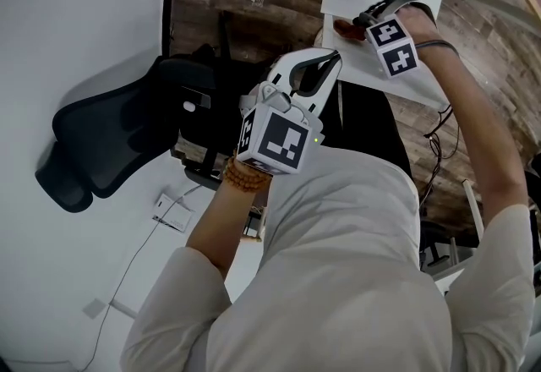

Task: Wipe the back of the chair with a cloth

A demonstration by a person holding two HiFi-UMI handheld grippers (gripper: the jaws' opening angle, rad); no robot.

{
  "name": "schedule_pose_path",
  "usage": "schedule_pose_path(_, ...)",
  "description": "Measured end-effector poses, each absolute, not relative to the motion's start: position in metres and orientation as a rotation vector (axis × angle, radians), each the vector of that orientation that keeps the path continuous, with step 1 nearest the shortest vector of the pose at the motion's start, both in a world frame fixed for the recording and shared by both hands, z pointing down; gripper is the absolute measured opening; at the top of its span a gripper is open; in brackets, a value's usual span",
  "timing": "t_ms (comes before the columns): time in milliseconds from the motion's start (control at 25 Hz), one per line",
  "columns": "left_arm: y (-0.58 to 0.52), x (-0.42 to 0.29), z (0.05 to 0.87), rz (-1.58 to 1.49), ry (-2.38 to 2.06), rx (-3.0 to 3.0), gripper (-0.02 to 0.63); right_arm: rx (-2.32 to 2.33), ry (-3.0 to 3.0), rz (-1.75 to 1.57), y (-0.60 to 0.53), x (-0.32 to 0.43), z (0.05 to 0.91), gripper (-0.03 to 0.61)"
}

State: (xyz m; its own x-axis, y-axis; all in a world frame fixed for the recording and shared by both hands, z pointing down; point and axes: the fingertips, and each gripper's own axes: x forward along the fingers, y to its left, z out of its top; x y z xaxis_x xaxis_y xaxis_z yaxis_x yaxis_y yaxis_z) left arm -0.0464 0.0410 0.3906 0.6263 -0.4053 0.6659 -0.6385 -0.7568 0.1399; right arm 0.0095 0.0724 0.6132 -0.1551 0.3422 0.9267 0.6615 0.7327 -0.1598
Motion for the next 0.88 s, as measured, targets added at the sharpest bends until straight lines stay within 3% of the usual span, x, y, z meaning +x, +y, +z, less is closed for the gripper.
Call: schedule_pose_path(880,0.043,-0.051,0.392,0.859,-0.857,2.454,0.037,-0.963,-1.766,-0.454,0.082,0.009,0.616,0.087)
